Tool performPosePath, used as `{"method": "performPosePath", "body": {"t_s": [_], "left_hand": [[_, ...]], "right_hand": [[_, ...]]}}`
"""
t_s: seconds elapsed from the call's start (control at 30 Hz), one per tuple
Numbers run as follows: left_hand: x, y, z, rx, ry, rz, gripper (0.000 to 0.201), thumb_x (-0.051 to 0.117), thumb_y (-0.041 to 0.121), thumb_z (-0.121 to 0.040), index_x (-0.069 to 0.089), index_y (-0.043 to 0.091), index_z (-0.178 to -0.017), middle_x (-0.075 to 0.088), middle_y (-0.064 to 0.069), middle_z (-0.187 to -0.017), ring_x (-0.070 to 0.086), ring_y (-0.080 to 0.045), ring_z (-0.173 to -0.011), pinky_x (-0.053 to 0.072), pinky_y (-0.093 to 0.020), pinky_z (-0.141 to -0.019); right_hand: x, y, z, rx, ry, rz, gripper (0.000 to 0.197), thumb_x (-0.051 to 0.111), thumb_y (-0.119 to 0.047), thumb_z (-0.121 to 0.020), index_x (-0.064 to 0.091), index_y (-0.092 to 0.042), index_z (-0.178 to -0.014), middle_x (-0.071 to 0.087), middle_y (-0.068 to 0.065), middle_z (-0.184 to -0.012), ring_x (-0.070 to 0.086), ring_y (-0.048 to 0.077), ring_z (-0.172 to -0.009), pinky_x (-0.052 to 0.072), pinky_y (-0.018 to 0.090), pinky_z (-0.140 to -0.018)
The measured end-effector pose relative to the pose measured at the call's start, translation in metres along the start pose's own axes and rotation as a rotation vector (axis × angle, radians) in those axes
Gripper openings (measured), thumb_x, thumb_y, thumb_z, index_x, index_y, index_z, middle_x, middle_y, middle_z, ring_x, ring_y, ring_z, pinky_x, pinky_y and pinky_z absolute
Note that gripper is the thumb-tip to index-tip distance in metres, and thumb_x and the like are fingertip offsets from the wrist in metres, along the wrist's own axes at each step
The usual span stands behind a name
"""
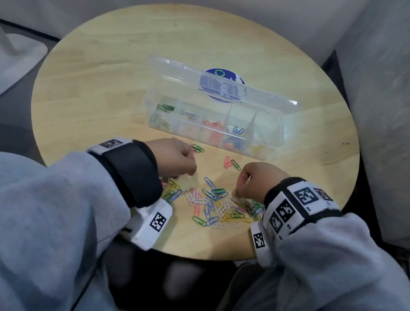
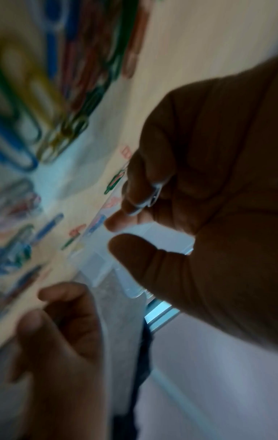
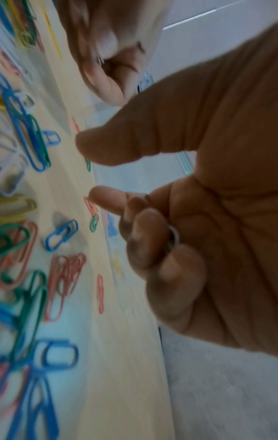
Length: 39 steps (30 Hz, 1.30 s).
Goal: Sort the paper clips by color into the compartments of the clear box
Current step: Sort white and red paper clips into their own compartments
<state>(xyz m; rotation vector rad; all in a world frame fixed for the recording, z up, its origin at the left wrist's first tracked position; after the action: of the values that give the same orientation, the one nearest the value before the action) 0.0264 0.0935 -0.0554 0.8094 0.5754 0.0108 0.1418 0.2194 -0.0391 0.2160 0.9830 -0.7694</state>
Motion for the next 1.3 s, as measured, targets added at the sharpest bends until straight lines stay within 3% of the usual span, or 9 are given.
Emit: {"method": "performPosePath", "body": {"t_s": [0.07, 0.13, 0.23, 0.4, 0.6, 0.73, 0.9, 1.13, 1.3], "left_hand": [[0.003, 0.002, 0.006, 0.06, 0.001, -0.315, 0.006, 0.057, 0.013, -0.08, 0.057, 0.018, -0.077, 0.052, 0.005, -0.065, 0.046, -0.013, -0.055, 0.039, -0.021, -0.055], [0.007, 0.004, 0.012, 0.091, -0.012, -0.481, 0.011, 0.058, 0.012, -0.078, 0.058, 0.023, -0.082, 0.048, 0.009, -0.061, 0.043, -0.007, -0.052, 0.033, -0.019, -0.05], [0.016, 0.004, 0.013, 0.109, -0.074, -0.543, 0.02, 0.057, 0.01, -0.075, 0.059, 0.028, -0.084, 0.049, 0.003, -0.06, 0.043, -0.01, -0.047, 0.028, -0.019, -0.045], [0.025, 0.002, 0.009, 0.137, -0.063, -0.679, 0.027, 0.058, 0.01, -0.075, 0.061, 0.031, -0.092, 0.043, 0.006, -0.066, 0.042, -0.013, -0.058, 0.028, -0.022, -0.047], [0.029, 0.002, 0.001, 0.142, -0.064, -0.736, 0.014, 0.061, 0.017, -0.078, 0.055, 0.03, -0.081, 0.043, 0.007, -0.06, 0.042, -0.012, -0.059, 0.029, -0.023, -0.049], [0.03, 0.003, 0.0, 0.173, -0.051, -0.746, 0.014, 0.063, 0.02, -0.077, 0.053, 0.03, -0.08, 0.044, 0.006, -0.061, 0.046, -0.016, -0.064, 0.029, -0.023, -0.05], [0.033, 0.003, 0.001, 0.191, -0.053, -0.785, 0.015, 0.062, 0.022, -0.077, 0.052, 0.032, -0.081, 0.045, 0.007, -0.063, 0.048, -0.018, -0.072, 0.029, -0.025, -0.053], [0.031, 0.003, 0.0, 0.17, -0.052, -0.776, 0.009, 0.062, 0.024, -0.081, 0.054, 0.028, -0.079, 0.044, 0.009, -0.067, 0.047, -0.016, -0.074, 0.029, -0.025, -0.054], [0.03, 0.002, -0.001, 0.156, -0.033, -0.792, 0.008, 0.061, 0.025, -0.082, 0.054, 0.027, -0.079, 0.044, 0.01, -0.066, 0.047, -0.016, -0.075, 0.026, -0.022, -0.049]], "right_hand": [[0.001, 0.004, 0.002, 0.017, -0.007, 0.015, 0.023, 0.067, -0.023, -0.08, 0.048, -0.021, -0.067, 0.06, 0.002, -0.09, 0.052, 0.018, -0.084, 0.039, 0.025, -0.069], [0.005, 0.006, 0.003, 0.023, -0.041, 0.032, 0.018, 0.068, -0.022, -0.08, 0.051, -0.018, -0.076, 0.056, 0.002, -0.088, 0.049, 0.017, -0.082, 0.038, 0.025, -0.068], [0.012, 0.006, 0.002, 0.022, -0.089, 0.075, 0.018, 0.069, -0.023, -0.079, 0.052, -0.02, -0.083, 0.051, 0.002, -0.083, 0.045, 0.017, -0.078, 0.036, 0.026, -0.06], [0.017, 0.004, -0.004, 0.003, -0.111, 0.086, 0.018, 0.071, -0.028, -0.079, 0.06, -0.017, -0.086, 0.06, 0.002, -0.085, 0.055, 0.02, -0.079, 0.044, 0.027, -0.072], [0.024, 0.001, -0.014, -0.026, -0.097, 0.1, 0.024, 0.067, -0.025, -0.081, 0.05, -0.019, -0.066, 0.055, -0.002, -0.069, 0.054, 0.021, -0.076, 0.044, 0.026, -0.069], [0.024, -0.001, -0.017, -0.027, -0.097, 0.127, 0.021, 0.063, -0.027, -0.082, 0.068, -0.008, -0.089, 0.071, 0.009, -0.094, 0.066, 0.026, -0.088, 0.053, 0.031, -0.077], [0.025, -0.001, -0.016, -0.024, -0.094, 0.101, 0.029, 0.068, -0.034, -0.077, 0.068, -0.01, -0.092, 0.072, 0.006, -0.092, 0.067, 0.025, -0.089, 0.056, 0.035, -0.082], [0.034, -0.007, -0.024, -0.011, -0.091, 0.172, 0.004, 0.059, -0.019, -0.069, 0.056, -0.021, -0.069, 0.051, 0.001, -0.071, 0.047, 0.021, -0.063, 0.044, 0.025, -0.062], [0.033, -0.001, -0.026, 0.0, -0.088, 0.054, 0.016, 0.056, -0.016, -0.067, 0.068, -0.011, -0.076, 0.062, 0.004, -0.068, 0.056, 0.022, -0.062, 0.056, 0.031, -0.07]]}}
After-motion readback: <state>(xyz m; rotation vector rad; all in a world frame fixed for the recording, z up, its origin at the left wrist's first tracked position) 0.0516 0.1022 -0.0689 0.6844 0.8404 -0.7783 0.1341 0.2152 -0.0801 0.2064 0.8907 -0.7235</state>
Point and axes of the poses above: each hand's wrist, its own z-axis away from the middle knuckle, its own x-axis out of the palm, y = z × x, the point moved 5 cm from there along -z, towards the middle knuckle
